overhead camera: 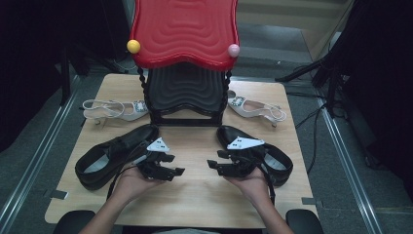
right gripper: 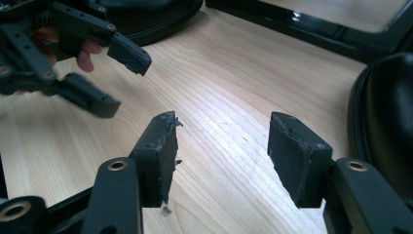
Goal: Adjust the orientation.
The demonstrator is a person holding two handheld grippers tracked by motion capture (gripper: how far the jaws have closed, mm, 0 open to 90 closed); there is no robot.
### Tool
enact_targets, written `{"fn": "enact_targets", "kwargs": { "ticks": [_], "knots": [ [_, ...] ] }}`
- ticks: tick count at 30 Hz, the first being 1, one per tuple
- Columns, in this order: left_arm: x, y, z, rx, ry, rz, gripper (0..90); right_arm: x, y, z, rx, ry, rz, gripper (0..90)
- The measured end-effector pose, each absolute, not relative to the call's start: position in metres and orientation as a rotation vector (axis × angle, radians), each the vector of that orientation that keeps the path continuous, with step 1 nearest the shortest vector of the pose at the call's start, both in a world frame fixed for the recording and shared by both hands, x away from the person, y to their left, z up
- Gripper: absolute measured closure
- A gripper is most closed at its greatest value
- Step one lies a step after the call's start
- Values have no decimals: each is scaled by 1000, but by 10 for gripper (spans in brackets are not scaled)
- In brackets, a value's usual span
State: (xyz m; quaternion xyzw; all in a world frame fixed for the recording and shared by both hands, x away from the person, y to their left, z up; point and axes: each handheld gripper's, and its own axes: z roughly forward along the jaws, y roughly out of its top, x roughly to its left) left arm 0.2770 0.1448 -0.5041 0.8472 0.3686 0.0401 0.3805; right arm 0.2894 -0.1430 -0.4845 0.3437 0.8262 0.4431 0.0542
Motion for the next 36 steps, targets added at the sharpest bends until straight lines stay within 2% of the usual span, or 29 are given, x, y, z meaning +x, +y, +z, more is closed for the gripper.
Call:
{"fn": "enact_targets", "kwargs": {
  "ticks": [6, 13, 18, 29, 36],
  "knots": [
    [278, 147, -504, 2207, 985, 97, 423, 285, -140, -497, 937, 2527, 1249, 485],
    [277, 149, -505, 2214, 970, 97, 464, 288, -143, -494, 1069, 2522, 1272, 549],
    [274, 152, -504, 2188, 982, 92, 453, 289, -143, -490, 1096, 2538, 1280, 599],
    [263, 164, -491, 2214, 1021, 127, 420, 284, -133, -493, 864, 2604, 1181, 596],
    [255, 178, -475, 2209, 1053, 142, 395, 287, -131, -486, 854, 2609, 1193, 584]
  ]
}}
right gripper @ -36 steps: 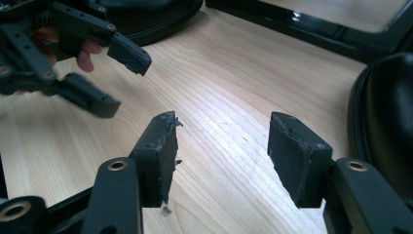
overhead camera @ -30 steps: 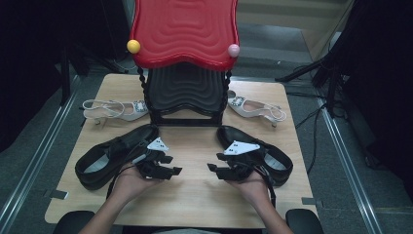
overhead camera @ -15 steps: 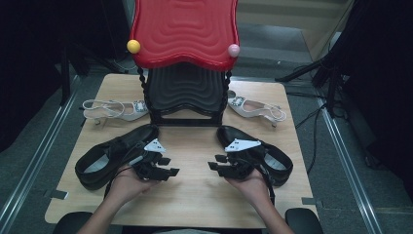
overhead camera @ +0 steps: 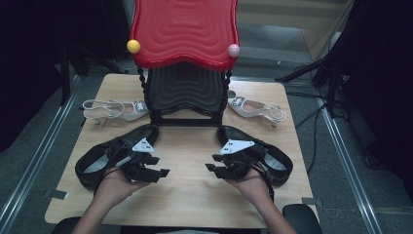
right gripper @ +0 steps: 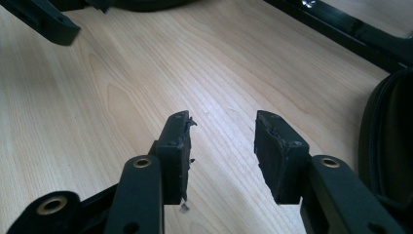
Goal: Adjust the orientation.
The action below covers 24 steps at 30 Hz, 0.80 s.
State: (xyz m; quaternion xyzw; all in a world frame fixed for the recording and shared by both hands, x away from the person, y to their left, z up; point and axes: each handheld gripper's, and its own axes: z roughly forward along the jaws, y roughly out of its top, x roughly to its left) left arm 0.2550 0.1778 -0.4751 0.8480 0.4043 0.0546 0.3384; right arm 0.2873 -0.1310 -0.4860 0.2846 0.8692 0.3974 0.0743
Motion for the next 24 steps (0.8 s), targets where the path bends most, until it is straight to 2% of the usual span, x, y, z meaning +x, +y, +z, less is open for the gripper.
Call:
{"fn": "enact_targets", "kwargs": {
  "ticks": [6, 13, 18, 24],
  "knots": [
    [249, 195, -461, 2176, 1086, 164, 410, 290, -129, -480, 835, 2576, 1279, 609],
    [238, 222, -443, 2141, 1136, 228, 421, 291, -126, -483, 856, 2630, 1279, 591],
    [233, 240, -430, 2186, 1165, 311, 423, 291, -124, -486, 856, 2631, 1247, 556],
    [232, 261, -426, 2166, 1218, 305, 425, 292, -123, -489, 873, 2649, 1222, 553]
  ]
}}
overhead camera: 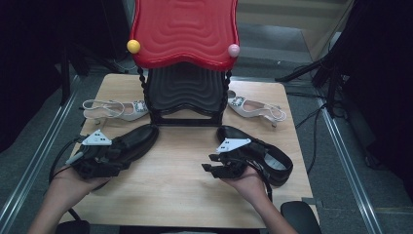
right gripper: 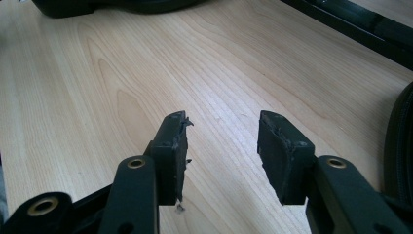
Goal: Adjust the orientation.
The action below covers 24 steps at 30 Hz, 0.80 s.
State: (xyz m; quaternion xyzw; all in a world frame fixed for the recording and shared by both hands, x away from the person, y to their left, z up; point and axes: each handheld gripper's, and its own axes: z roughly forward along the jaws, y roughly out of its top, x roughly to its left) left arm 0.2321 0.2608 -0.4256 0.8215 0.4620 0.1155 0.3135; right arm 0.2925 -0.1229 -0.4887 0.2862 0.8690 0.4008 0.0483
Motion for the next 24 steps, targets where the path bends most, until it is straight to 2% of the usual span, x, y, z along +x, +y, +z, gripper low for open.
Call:
{"fn": "enact_targets", "kwargs": {
  "ticks": [11, 24],
  "knots": [
    [231, 295, -432, 2152, 1350, 324, 449, 294, -123, -490, 880, 2651, 1205, 544],
    [247, 297, -455, 2183, 1408, 210, 507, 294, -122, -492, 878, 2659, 1186, 540]
  ]
}}
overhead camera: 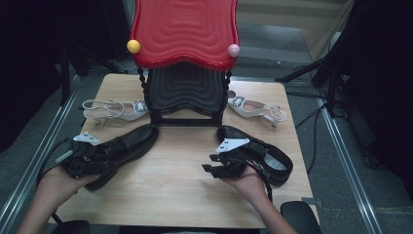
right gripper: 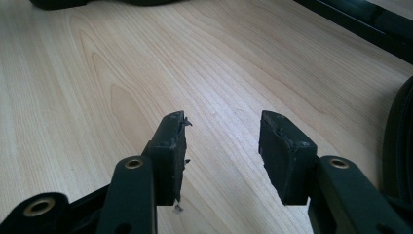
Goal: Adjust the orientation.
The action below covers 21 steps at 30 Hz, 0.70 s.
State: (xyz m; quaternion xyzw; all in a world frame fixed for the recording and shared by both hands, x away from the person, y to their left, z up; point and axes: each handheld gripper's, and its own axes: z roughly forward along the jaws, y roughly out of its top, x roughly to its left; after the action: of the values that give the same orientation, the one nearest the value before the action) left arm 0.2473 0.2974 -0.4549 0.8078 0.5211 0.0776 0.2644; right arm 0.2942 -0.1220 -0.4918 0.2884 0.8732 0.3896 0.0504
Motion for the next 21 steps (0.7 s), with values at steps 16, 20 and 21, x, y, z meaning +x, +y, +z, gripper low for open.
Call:
{"fn": "enact_targets", "kwargs": {
  "ticks": [16, 20, 21],
  "knots": [
    [285, 281, -470, 2338, 1369, 107, 637, 295, -119, -495, 876, 2686, 1159, 534],
    [286, 284, -471, 2322, 1328, 53, 783, 294, -117, -496, 878, 2691, 1148, 532],
    [285, 283, -471, 2315, 1330, 55, 805, 294, -117, -496, 877, 2690, 1149, 532]
  ]
}}
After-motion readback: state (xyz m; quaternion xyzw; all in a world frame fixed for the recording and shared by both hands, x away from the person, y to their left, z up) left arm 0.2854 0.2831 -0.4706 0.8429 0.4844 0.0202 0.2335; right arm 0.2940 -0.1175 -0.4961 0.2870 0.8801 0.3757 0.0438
